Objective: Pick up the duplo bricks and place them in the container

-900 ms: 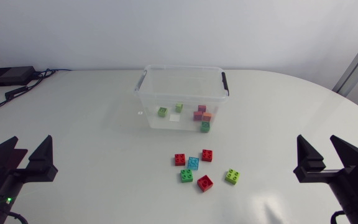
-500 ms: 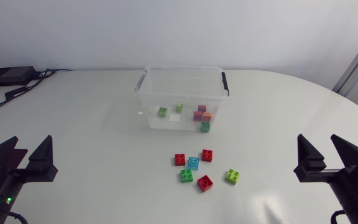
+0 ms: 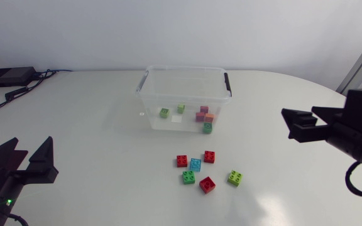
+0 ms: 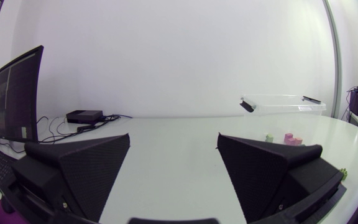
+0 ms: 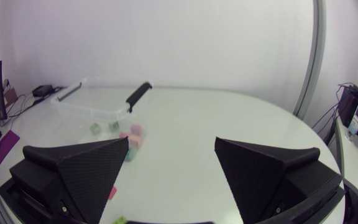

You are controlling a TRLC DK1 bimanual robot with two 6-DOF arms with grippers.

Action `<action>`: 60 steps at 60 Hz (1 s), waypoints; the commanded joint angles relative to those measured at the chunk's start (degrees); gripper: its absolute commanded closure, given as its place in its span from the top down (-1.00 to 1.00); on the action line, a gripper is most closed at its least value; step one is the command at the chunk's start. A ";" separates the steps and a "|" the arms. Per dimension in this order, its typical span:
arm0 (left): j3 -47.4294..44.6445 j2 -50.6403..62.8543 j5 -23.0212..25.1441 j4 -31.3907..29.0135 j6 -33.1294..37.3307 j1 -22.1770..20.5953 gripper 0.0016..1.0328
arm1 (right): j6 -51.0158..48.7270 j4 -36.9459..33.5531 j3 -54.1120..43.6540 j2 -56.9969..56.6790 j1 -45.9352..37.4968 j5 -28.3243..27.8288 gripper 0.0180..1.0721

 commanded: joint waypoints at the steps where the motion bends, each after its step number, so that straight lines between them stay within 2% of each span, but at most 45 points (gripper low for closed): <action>1: -0.82 -0.50 0.09 -0.25 -1.01 0.16 0.90 | 0.26 -4.46 4.05 8.25 0.18 -1.91 0.91; 9: -0.82 -0.50 0.09 -0.17 -1.01 0.16 0.90 | -2.55 -10.00 7.83 18.09 -0.08 -8.15 0.91; 15: -0.82 -0.50 0.09 -0.17 -1.01 0.16 0.90 | -5.63 -12.81 9.50 22.84 -0.34 -9.29 0.91; 20: -0.91 -0.50 0.09 -0.17 -1.01 0.08 0.90 | -15.65 -17.21 11.26 28.90 0.53 -9.12 0.91; 21: -0.82 -0.50 0.09 -0.17 -1.01 0.08 0.90 | -21.80 -21.34 12.67 31.80 0.97 -9.29 0.91; 24: -0.82 -0.50 0.09 -0.17 -1.01 0.16 0.90 | -27.78 -26.44 14.51 35.93 1.94 -9.38 0.91; 27: -0.82 -0.50 0.35 -0.17 -1.01 0.08 0.90 | -28.22 -26.26 14.16 38.83 2.38 -9.47 0.90; 32: -0.82 -0.58 1.50 -0.43 -1.01 -3.79 0.90 | -31.21 -25.12 11.52 38.83 7.83 -9.47 0.90; 41: -0.82 -0.50 1.50 -0.43 -1.01 -4.49 0.90 | -30.85 -23.71 11.26 40.06 16.09 -7.45 0.89; 47: -0.82 -0.50 1.50 -0.43 -1.09 -4.23 0.90 | -30.77 -21.34 11.61 46.22 20.31 -2.96 0.83; 51: -0.82 -0.50 1.50 -0.43 -1.45 -6.43 0.90 | -30.68 -19.93 11.52 48.24 21.54 -0.24 0.78; 55: -0.82 -0.50 1.50 -0.52 -1.18 -8.01 0.90 | -30.68 -19.67 11.52 48.76 21.80 0.11 0.70; 60: -0.82 -0.50 1.50 -0.52 -1.09 -7.83 0.90 | -30.94 -19.67 11.43 49.47 21.72 0.20 0.53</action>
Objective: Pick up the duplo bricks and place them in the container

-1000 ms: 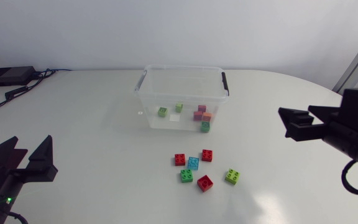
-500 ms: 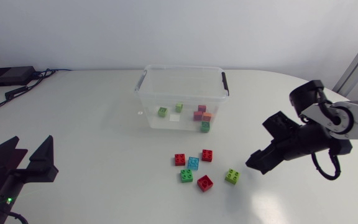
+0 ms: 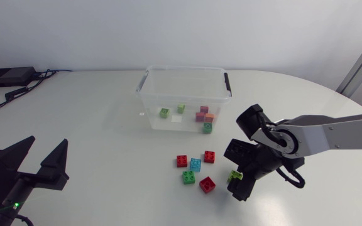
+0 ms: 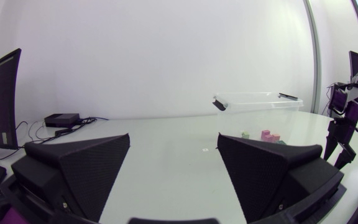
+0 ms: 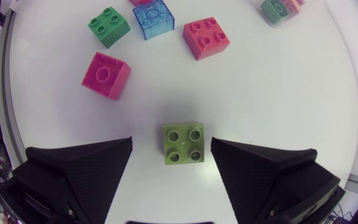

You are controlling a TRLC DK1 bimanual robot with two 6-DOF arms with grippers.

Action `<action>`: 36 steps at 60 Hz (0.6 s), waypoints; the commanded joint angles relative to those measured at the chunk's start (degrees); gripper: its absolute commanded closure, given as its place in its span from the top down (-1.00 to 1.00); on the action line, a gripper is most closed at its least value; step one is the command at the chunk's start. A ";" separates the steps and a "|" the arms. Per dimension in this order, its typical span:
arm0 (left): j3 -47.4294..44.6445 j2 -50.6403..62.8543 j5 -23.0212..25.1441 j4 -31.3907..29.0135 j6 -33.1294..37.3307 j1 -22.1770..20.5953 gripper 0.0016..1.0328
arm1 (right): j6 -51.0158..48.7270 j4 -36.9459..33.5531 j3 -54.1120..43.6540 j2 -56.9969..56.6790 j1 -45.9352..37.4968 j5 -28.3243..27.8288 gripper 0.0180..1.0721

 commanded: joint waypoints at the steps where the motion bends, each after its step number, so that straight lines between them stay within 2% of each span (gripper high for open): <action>1: -0.82 -0.50 0.16 -0.45 -1.07 -0.49 0.90 | -1.28 0.31 -0.83 1.27 0.34 0.53 0.48; 2: -0.82 -0.50 0.16 -0.45 -1.16 -0.67 0.90 | -1.37 0.31 -0.83 1.27 0.34 0.53 0.46; 4: -0.82 -0.58 0.16 -0.36 -1.25 -1.19 0.90 | -1.90 0.31 -1.18 1.45 0.43 0.53 0.28; 5: -0.82 -0.58 0.16 -0.36 -1.42 -1.46 0.90 | -2.34 0.40 -1.35 1.54 0.34 0.53 0.09; 8: -0.82 -0.67 0.07 -0.10 -1.42 -1.46 0.90 | -2.43 0.84 -1.44 1.71 0.34 0.44 -0.23; 15: -0.12 -0.76 -0.01 1.13 -1.34 -0.75 0.85 | -2.69 0.48 -1.18 2.94 -0.10 -0.53 -0.62; 21: 1.55 -0.76 -0.19 2.36 -1.51 -0.49 0.77 | -2.51 -1.36 -1.00 1.10 -0.28 -0.53 -0.72; 26: 4.37 -0.67 -0.19 1.92 -2.66 -0.49 0.77 | -2.51 -5.49 0.05 -4.18 -0.98 -0.26 -0.72; 36: 16.41 9.70 -0.19 -4.41 -3.53 -1.55 0.77 | -2.78 -15.95 8.58 -13.49 -4.85 -0.26 -0.72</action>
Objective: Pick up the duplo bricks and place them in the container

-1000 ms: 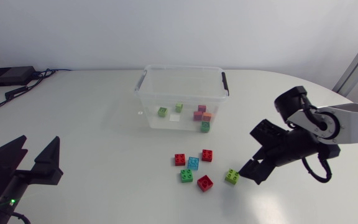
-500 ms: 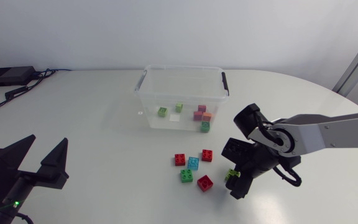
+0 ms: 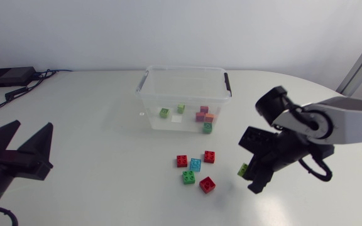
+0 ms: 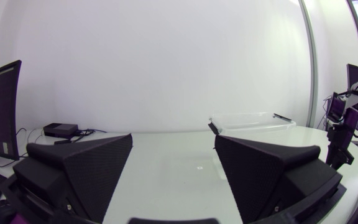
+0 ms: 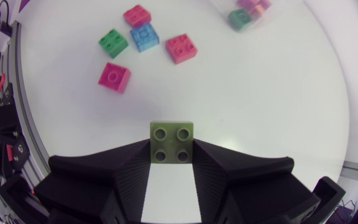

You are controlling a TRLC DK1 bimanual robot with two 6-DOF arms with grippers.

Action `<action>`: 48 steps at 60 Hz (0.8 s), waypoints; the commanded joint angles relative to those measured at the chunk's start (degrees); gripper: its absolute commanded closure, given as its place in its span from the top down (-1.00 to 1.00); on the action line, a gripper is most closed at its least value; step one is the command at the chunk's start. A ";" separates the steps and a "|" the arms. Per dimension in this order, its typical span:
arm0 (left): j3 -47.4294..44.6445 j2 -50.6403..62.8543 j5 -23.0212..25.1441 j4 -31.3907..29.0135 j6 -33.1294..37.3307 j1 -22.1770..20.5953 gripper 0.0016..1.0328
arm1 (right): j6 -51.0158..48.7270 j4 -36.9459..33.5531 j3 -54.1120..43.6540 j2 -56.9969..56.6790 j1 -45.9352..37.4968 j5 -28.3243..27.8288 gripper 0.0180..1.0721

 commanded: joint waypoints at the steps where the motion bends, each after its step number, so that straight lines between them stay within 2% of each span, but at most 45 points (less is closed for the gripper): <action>1: 8.20 7.79 -0.15 -2.34 -1.92 -0.56 0.77 | -1.42 -3.74 5.79 -3.77 -1.64 -0.11 -0.72; 14: 21.21 26.78 -0.23 -8.84 -2.09 -2.50 0.77 | 1.39 -6.29 13.87 -5.35 -2.51 -1.34 -0.71; 20: 28.85 42.95 -0.23 -15.08 -1.65 -4.25 0.77 | 4.29 -3.83 19.50 -4.12 -2.78 -2.31 -0.71; 26: 30.88 49.80 -0.32 -15.52 0.63 -6.45 0.78 | 7.19 -1.02 25.91 -1.66 -3.75 -3.89 -0.70; 29: 33.42 54.99 -0.41 -17.01 5.47 -9.79 0.78 | 8.60 0.39 29.17 0.54 -3.92 -4.15 -0.69; 35: 37.38 63.25 -0.41 -18.68 17.33 -12.60 0.78 | 10.79 6.37 34.26 7.22 -3.57 -4.24 -0.69; 36: 38.35 66.15 -0.41 -18.68 21.11 -13.39 0.78 | 11.06 7.07 34.62 7.92 -3.48 -4.24 -0.69; 40: 39.84 69.75 -0.41 -19.03 22.87 -14.01 0.79 | 11.76 10.06 36.37 11.61 -3.04 -4.24 -0.69; 48: 39.84 75.38 1.52 -19.21 31.75 -18.93 0.82 | 13.25 14.98 40.07 18.73 -2.08 -4.24 -0.66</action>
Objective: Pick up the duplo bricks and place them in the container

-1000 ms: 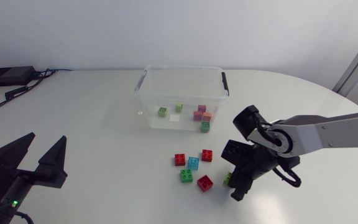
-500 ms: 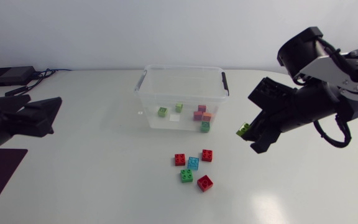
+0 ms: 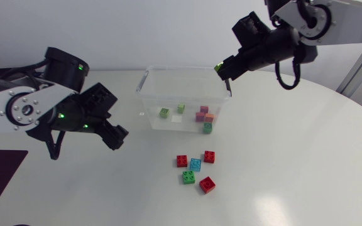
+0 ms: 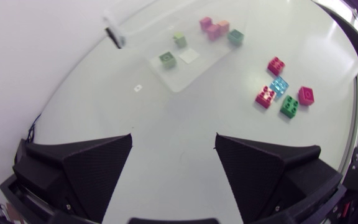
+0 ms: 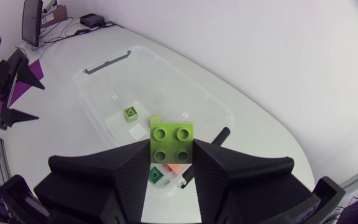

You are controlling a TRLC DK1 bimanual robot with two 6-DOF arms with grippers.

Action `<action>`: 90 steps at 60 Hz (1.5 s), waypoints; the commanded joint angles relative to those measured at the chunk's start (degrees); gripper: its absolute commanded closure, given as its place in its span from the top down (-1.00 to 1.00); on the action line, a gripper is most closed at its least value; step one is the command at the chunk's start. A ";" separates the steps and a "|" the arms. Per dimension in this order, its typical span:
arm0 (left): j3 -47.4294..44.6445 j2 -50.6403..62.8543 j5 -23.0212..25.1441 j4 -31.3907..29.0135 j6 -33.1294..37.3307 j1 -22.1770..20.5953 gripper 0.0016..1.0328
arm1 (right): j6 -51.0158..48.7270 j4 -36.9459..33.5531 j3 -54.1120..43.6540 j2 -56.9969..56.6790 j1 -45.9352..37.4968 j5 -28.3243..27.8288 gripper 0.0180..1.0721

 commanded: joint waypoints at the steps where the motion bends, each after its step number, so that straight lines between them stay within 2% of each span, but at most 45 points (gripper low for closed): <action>1: 1.07 3.45 1.15 -0.57 6.37 -2.78 0.82 | 1.98 2.81 3.35 4.79 1.09 -0.13 -0.66; 4: 0.89 5.12 1.33 -0.30 8.83 -4.54 0.86 | 2.33 4.39 4.58 6.90 1.45 0.04 -0.64; 7: 0.89 7.32 2.47 0.14 11.73 -6.21 0.87 | 2.33 4.22 7.83 11.03 2.06 0.40 -0.33; 9: 0.98 8.20 2.82 0.14 12.44 -7.00 0.87 | 2.42 3.51 9.85 13.23 2.59 1.10 0.15; 10: 1.15 9.16 3.26 0.14 13.75 -7.79 0.87 | 2.42 3.43 10.29 13.58 2.76 1.71 0.33; 12: 1.59 11.01 3.88 0.14 15.16 -8.85 0.87 | 2.33 3.43 10.82 14.02 3.38 2.95 0.84; 13: 1.86 11.71 3.88 0.14 15.78 -9.20 0.87 | 2.33 3.34 10.82 13.67 3.47 2.95 0.93; 18: 4.76 15.75 4.14 -0.21 18.76 -10.69 0.87 | 2.33 3.69 7.04 7.69 2.76 2.07 0.93; 23: 7.92 18.04 6.43 -1.44 21.23 -11.04 0.87 | 2.15 5.10 -0.78 -0.66 0.66 -0.66 0.93; 25: 8.63 18.39 11.08 -1.18 25.00 -11.04 0.87 | 1.89 5.80 -5.09 -4.44 -0.49 -2.06 0.93; 26: 8.89 18.65 11.44 -1.18 25.27 -11.13 0.87 | 1.89 6.06 -6.23 -5.58 -0.84 -2.42 0.93; 32: 16.10 26.04 11.79 -5.58 26.15 -11.92 0.87 | 0.57 6.94 -16.87 -14.20 -4.27 -5.76 0.93; 40: 21.19 32.28 13.02 -7.42 26.59 -13.24 0.86 | -0.48 7.47 -27.24 -21.67 -7.78 -9.97 0.93; 56: 27.96 40.01 13.11 -10.50 25.88 -15.17 0.82 | -4.61 9.40 -41.30 -27.47 -7.87 -9.89 0.91; 65: 36.14 44.93 13.11 -21.57 23.69 -15.09 0.66 | -4.61 10.81 -45.08 -29.14 -7.78 -9.97 0.91; 76: 36.57 45.29 13.02 -23.68 21.40 -16.49 0.65 | -4.97 10.46 -46.05 -28.26 -6.46 -8.92 0.91; 81: 37.19 45.64 12.75 -23.86 19.03 -17.20 0.57 | -6.37 10.28 -46.49 -26.94 -4.97 -8.30 0.91; 87: 37.80 46.34 11.61 -24.12 16.83 -17.72 0.36 | -10.24 9.84 -46.40 -23.34 -3.30 -8.30 0.91; 89: 38.16 47.13 10.65 -23.94 15.34 -17.90 0.07 | -12.61 10.02 -46.22 -21.14 -2.51 -8.39 0.91; 90: 38.16 47.22 10.47 -23.94 15.25 -17.90 0.03 | -12.88 10.11 -46.13 -20.88 -2.51 -8.39 0.91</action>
